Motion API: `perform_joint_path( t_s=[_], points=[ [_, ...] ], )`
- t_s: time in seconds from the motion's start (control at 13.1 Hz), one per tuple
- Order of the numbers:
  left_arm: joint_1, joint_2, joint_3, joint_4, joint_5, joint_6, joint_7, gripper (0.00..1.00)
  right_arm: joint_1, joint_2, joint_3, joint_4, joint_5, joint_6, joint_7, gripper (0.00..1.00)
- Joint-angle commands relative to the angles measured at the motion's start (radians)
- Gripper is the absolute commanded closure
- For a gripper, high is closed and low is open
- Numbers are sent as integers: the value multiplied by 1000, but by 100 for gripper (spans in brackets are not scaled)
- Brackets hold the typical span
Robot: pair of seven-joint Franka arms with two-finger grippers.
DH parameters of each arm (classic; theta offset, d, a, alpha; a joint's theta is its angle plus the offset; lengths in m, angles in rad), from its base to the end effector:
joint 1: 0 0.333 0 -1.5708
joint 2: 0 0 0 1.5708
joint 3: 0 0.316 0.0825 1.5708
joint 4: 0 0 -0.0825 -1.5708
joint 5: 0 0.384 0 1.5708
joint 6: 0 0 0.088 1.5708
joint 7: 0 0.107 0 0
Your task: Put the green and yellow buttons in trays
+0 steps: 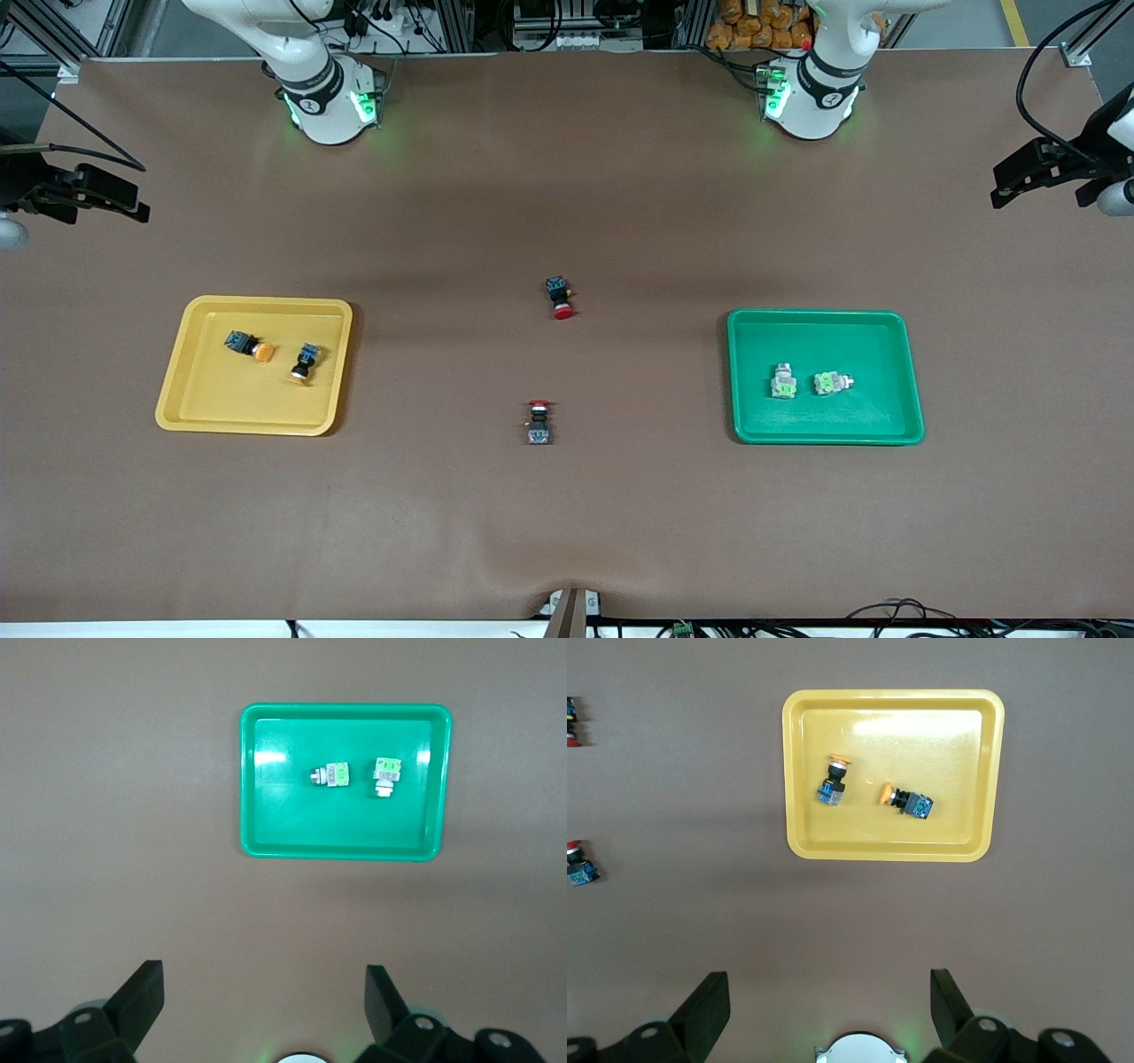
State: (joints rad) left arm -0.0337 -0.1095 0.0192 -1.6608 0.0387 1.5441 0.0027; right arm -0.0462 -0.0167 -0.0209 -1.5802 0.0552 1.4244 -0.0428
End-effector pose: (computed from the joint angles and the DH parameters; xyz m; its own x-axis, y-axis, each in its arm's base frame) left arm 0.5170 -0.0027 0.6385 0.9998 -0.0163 -0.0073 -0.0166 -0.9992 -0.0366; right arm 0.5321 -0.0293 0.6176 0.9906 -0.0156 -0.1359 -0.0242 -0.9978 -0.0614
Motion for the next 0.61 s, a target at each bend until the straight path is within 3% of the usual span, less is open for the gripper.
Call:
perform_joint_path(
  t_s=[0.0, 0.53],
  points=[
    [0, -10, 1, -5, -17, 8, 20, 0, -14, -2, 15, 9, -18, -13, 12, 0],
    [2, 5, -1, 7, -22, 4, 16, 0, -8, 1, 15, 6, -47, -15, 12, 0]
  ],
)
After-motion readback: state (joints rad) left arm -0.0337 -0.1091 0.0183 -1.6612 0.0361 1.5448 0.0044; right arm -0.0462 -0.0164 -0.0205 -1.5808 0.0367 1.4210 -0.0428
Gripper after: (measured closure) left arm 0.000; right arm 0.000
